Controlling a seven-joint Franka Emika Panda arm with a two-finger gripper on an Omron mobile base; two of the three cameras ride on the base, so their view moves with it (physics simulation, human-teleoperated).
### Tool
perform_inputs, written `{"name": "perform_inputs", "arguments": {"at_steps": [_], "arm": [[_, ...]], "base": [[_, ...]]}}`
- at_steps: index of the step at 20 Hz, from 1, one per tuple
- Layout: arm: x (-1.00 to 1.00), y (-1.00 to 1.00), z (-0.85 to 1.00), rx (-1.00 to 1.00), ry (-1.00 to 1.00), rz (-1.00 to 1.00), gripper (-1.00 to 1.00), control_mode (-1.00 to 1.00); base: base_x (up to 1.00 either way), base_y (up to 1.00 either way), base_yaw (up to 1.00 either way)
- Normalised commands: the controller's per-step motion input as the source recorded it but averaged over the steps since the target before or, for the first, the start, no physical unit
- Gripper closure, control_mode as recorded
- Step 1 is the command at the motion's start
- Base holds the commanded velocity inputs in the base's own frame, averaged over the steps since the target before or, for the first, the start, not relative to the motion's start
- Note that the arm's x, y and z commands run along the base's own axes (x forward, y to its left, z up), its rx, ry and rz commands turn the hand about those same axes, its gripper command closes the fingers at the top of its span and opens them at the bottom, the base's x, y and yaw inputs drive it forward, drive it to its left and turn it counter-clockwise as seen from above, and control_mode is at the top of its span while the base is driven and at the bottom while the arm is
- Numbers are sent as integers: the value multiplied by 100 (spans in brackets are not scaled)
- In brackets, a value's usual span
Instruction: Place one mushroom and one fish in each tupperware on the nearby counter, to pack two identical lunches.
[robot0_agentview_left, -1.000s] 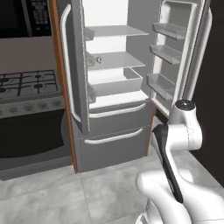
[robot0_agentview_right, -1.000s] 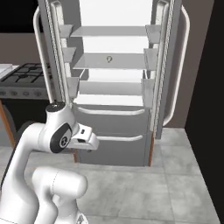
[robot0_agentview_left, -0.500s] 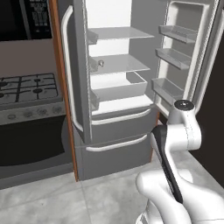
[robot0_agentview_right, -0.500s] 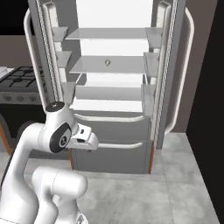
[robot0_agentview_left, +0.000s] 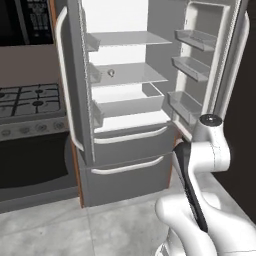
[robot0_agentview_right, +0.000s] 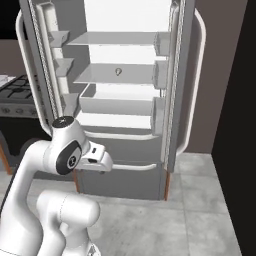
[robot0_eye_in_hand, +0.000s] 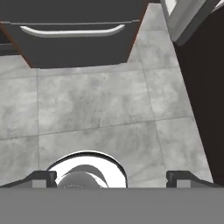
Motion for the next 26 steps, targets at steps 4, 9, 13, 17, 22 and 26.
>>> {"name": "perform_inputs", "arguments": {"at_steps": [4,9,13,17,22,26], "arm": [[0,0,0,0,0,0,-100,100],[0,0,0,0,0,0,-100,100],[0,0,0,0,0,0,-100,100],[0,0,0,0,0,0,-100,100],[0,0,0,0,0,0,-100,100],[0,0,0,0,0,0,-100,100]], "base": [[19,-25,15],[38,0,9],[63,0,2],[82,-27,0],[97,-10,0],[100,0,0]]}}
